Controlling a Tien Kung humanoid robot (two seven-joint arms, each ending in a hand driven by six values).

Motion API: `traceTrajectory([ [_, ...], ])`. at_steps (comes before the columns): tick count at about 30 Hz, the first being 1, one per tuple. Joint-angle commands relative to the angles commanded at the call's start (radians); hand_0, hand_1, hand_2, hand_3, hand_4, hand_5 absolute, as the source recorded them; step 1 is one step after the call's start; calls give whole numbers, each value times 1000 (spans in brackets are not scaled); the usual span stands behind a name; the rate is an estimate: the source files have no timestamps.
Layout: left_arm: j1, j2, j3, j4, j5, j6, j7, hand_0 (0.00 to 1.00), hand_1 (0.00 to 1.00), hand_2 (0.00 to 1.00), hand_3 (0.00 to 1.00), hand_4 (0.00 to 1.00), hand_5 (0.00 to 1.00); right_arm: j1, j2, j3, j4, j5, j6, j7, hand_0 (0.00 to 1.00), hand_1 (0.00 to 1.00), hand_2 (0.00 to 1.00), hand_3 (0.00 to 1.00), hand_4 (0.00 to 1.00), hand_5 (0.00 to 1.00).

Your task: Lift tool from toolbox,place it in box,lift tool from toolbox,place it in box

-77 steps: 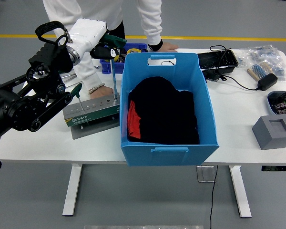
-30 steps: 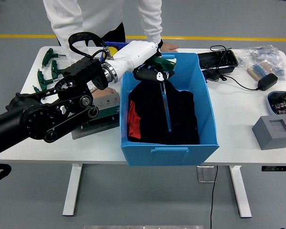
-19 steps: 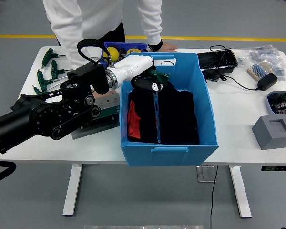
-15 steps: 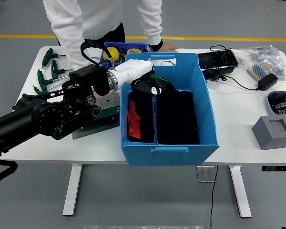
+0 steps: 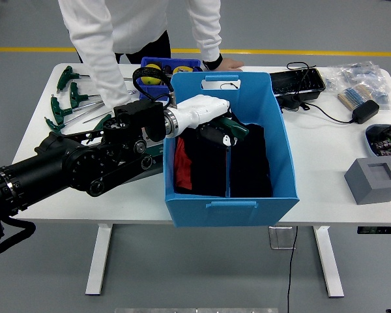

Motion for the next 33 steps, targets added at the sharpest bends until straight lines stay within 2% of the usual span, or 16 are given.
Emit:
traceTrajectory([
  [3, 4, -4, 4, 9, 10, 45, -43, 398, 396, 489, 576, 866, 678, 0, 0, 1, 0, -2, -1, 0, 644, 624, 701, 550, 779, 670],
  [4, 6, -6, -1, 10, 18, 61, -55, 552, 612, 716, 758, 940, 620, 0, 0, 2, 0, -4, -1, 0, 643, 624, 701, 550, 779, 670],
  [9, 5, -11, -29, 11, 55, 89, -75, 552, 612, 716, 758, 940, 620, 1, -2, 7, 0, -16, -1, -3, 643, 624, 701, 550, 779, 670],
  [10, 4, -12, -32, 13, 56, 92, -79, 598, 667, 793, 808, 968, 604, 1, -2, 8, 0, -18, -1, -4, 644, 624, 701, 550, 779, 670],
  [15, 7, -8, -61, 8, 57, 118, -111, 598, 667, 793, 808, 968, 604, 2, -4, 15, -1, -32, 0, -7, 644, 624, 701, 550, 779, 670],
  [16, 8, -7, -67, 4, 61, 123, -115, 630, 688, 824, 831, 992, 587, 2, -5, 14, -1, -32, 0, -7, 644, 624, 700, 550, 779, 669],
  [26, 24, 11, -148, -43, 110, 157, -131, 645, 698, 829, 836, 998, 578, -2, -6, 8, 0, -25, -1, -5, 646, 624, 700, 550, 779, 669],
  [29, 37, 27, -185, -64, 138, 153, -120, 648, 696, 820, 821, 998, 574, -2, -5, 2, 0, -15, -1, -2, 645, 623, 700, 549, 778, 669],
  [33, 72, 63, -253, -100, 208, 131, -88, 648, 696, 820, 821, 998, 574, -3, -4, -8, -1, 7, 0, 3, 645, 623, 700, 549, 778, 669],
])
